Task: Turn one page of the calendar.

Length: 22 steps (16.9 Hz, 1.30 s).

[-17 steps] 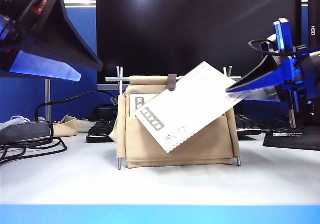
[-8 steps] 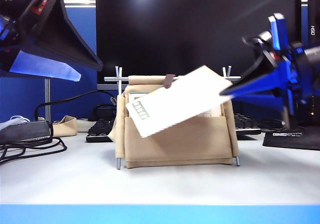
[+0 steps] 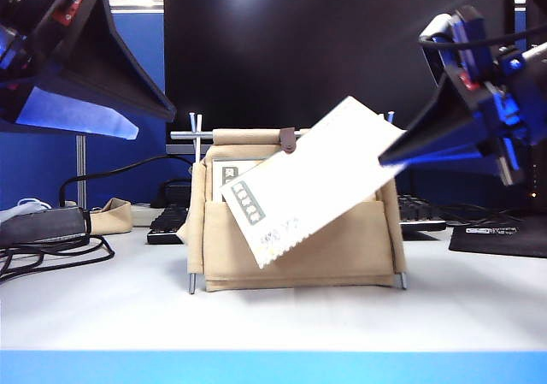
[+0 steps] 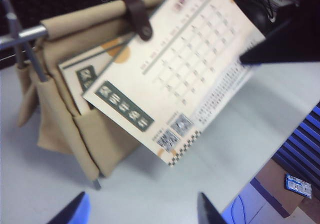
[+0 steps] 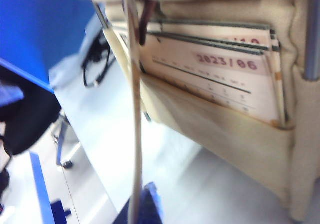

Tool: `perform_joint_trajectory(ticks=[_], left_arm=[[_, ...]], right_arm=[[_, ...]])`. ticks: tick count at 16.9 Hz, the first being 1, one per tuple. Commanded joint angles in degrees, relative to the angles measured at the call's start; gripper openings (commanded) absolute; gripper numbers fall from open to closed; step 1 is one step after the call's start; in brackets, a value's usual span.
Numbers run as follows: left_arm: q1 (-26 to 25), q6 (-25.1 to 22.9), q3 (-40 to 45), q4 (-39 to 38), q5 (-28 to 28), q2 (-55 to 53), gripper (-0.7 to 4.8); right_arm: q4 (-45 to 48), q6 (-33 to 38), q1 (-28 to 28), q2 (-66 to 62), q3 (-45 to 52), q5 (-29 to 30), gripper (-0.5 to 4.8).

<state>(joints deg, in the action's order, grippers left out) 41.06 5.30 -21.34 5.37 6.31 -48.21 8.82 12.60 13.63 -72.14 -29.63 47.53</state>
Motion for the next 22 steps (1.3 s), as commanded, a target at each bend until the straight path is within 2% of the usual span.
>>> perform_joint_trajectory(ticks=[1, 5, 11, 13, 15, 18, 20, 22], left_arm=[[-0.02, -0.42, -0.07, 0.66, -0.07, 0.07, 2.83], [-0.02, -0.42, -0.02, -0.87, -0.04, 0.09, 2.83], [-0.02, -0.42, -0.02, -0.92, 0.11, 0.09, 2.83], [-0.02, -0.42, -0.02, -1.05, 0.13, 0.07, 2.83], [-0.02, -0.42, -0.02, -1.07, 0.11, 0.07, 2.83], [-0.02, -0.42, -0.02, -1.07, 0.09, 0.04, 2.83], [-0.02, -0.42, -0.02, -1.07, -0.11, 0.02, 2.83], [-0.02, -0.42, -0.02, -1.07, -0.11, 0.02, 2.83]], right_arm=[[-4.98, -6.69, 2.40, 2.71, 0.33, -4.57, -0.06], [-9.01, -13.05, 7.58, 3.28, 0.48, -13.49, -0.06], [-11.61, -14.60, 8.02, 3.28, 0.44, -13.29, -0.06], [-11.58, -14.60, 8.02, 3.28, 0.42, -10.99, -0.06], [-11.52, -14.51, 8.02, 3.63, 0.20, -5.95, -0.06], [-9.14, -11.41, 8.00, 3.87, 0.15, -0.55, -0.06], [-5.25, -7.39, 8.00, 3.87, 0.17, 2.71, -0.06], [2.89, -0.50, 8.00, 3.89, 0.17, 4.17, -0.06]])
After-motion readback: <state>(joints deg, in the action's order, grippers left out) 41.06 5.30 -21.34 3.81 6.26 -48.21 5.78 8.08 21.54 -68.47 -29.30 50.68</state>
